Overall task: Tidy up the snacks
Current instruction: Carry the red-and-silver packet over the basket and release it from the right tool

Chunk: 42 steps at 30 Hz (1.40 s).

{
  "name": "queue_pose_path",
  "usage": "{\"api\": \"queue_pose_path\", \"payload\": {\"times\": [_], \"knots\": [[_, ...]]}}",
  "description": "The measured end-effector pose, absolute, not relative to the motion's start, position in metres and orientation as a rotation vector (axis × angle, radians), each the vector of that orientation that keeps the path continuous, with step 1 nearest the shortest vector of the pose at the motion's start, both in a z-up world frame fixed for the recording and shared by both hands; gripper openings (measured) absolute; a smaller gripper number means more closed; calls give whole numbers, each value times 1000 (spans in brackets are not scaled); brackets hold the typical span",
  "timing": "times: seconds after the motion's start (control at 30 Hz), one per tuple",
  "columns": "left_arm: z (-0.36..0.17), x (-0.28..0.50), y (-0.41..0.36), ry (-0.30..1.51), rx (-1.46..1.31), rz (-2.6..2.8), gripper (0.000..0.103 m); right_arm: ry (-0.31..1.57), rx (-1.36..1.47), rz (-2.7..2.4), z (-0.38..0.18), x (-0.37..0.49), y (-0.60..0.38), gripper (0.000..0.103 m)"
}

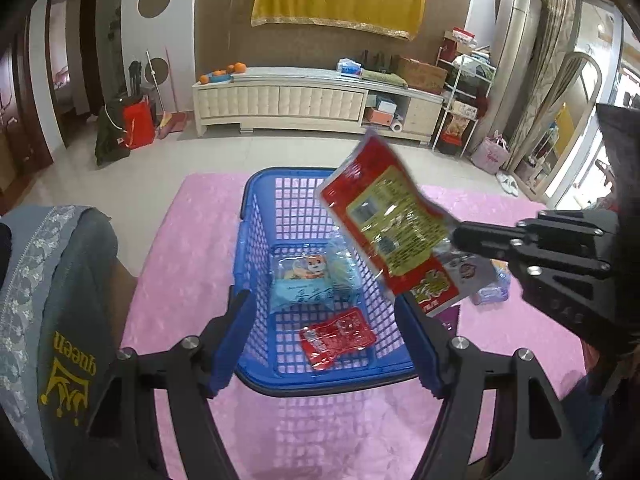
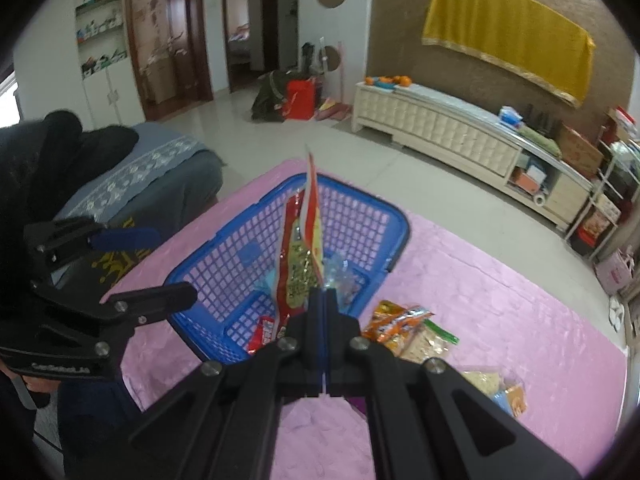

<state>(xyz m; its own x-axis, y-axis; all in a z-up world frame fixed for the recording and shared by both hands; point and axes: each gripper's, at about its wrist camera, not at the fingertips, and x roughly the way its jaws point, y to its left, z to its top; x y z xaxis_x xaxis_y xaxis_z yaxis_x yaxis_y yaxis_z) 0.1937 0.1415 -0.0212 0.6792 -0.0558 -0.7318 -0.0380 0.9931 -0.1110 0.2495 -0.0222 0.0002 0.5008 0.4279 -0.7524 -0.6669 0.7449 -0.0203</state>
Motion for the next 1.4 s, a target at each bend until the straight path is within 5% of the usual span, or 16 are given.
{"api": "queue_pose_path", "payload": {"times": [0.6,1.13,1.23,1.4], "knots": [[-69,207,167,913,-147,18,70,1017,-451,836,-78,274,29,2],[-65,192,163,905,-159,18,70,1052,-484,785,-87,261,26,4],[-60,188,158,891,-153,11,70,1038,-480,763,-79,258,20,13],[-50,178,148,862,-139,-6,70,975,-423,740,-58,246,4,54]]}}
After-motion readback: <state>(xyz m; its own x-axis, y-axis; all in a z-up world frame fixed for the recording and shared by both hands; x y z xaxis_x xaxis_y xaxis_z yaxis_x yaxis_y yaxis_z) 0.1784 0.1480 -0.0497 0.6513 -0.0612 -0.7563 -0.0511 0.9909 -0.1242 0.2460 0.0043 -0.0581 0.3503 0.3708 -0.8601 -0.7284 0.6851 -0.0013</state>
